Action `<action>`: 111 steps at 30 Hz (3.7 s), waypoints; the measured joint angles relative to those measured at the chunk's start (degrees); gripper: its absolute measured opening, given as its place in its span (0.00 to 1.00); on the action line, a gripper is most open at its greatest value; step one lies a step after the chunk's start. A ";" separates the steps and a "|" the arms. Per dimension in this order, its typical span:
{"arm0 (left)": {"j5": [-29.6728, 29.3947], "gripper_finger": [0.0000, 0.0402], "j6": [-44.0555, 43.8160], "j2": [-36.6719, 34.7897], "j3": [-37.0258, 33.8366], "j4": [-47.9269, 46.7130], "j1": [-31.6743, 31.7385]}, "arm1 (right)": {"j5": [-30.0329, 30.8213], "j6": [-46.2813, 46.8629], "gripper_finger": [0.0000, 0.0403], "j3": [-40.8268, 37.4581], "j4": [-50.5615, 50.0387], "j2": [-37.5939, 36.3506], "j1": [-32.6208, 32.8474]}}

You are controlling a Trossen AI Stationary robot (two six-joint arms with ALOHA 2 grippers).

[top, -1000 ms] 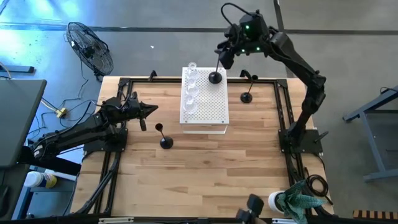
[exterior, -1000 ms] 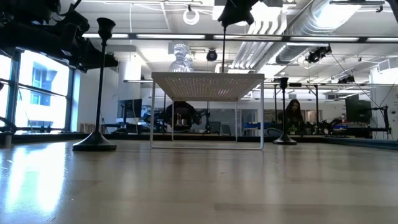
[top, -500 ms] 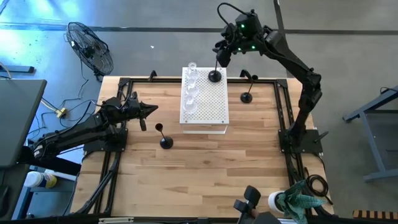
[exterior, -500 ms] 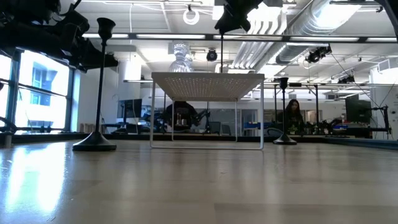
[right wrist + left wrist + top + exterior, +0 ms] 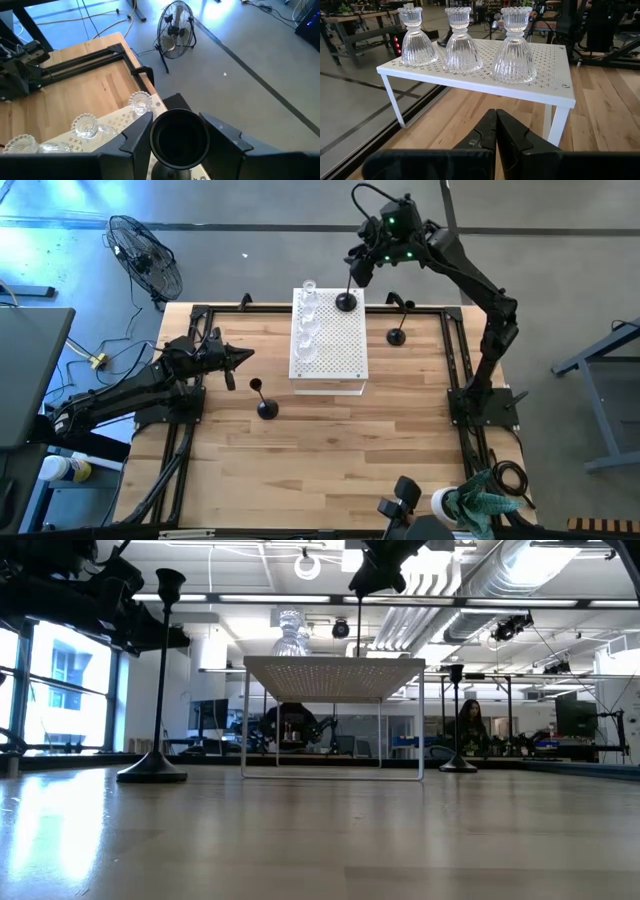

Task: Pick & Place candle stick holders
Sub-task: Put the bottom black candle holder on the shelf, then put the bottom black candle holder on the shelf aligned with the other black candle holder

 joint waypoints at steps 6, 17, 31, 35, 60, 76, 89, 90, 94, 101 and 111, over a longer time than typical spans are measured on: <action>0.01 0.00 0.00 -0.01 0.00 0.00 0.00 | -0.03 0.02 0.37 0.00 -0.07 -0.02 -0.02; 0.01 0.00 -2.03 -0.01 0.00 0.00 0.00 | 1.84 -1.92 0.48 0.00 1.74 -0.02 0.52; -0.11 0.00 -6.27 0.00 0.00 -1.16 0.02 | 5.24 -6.70 0.51 0.00 7.21 -6.47 2.99; 0.01 0.00 -6.50 -0.02 0.00 -0.90 0.02 | 10.79 -10.01 0.32 0.00 0.85 -9.59 6.63; 15.00 0.08 -9.66 0.01 0.00 -4.15 0.00 | 16.56 0.02 0.01 -67.58 52.03 -39.14 29.05; 18.73 0.40 -10.98 0.02 0.00 -3.49 -9.13 | 19.31 -0.58 0.00 -81.70 59.70 -52.77 31.58; 5.85 0.40 -10.96 3.14 0.00 -1.69 -19.74 | 19.20 -1.83 0.00 -81.79 59.41 -52.80 31.58; 5.85 0.40 -10.86 3.86 0.00 -0.97 -20.33 | 19.20 -1.83 0.00 -81.79 59.41 -52.80 31.58; 5.85 0.40 -10.69 5.84 0.00 1.38 -22.25 | 19.20 -1.70 0.00 -81.79 59.41 -52.80 31.58; 2.29 0.45 -11.39 6.29 0.00 1.55 -22.51 | 19.17 -1.57 0.00 -81.79 59.39 -52.80 31.58; 1.82 0.20 -10.08 7.21 0.00 4.42 -22.51 | 18.41 -1.85 0.00 -81.79 59.36 -52.78 31.58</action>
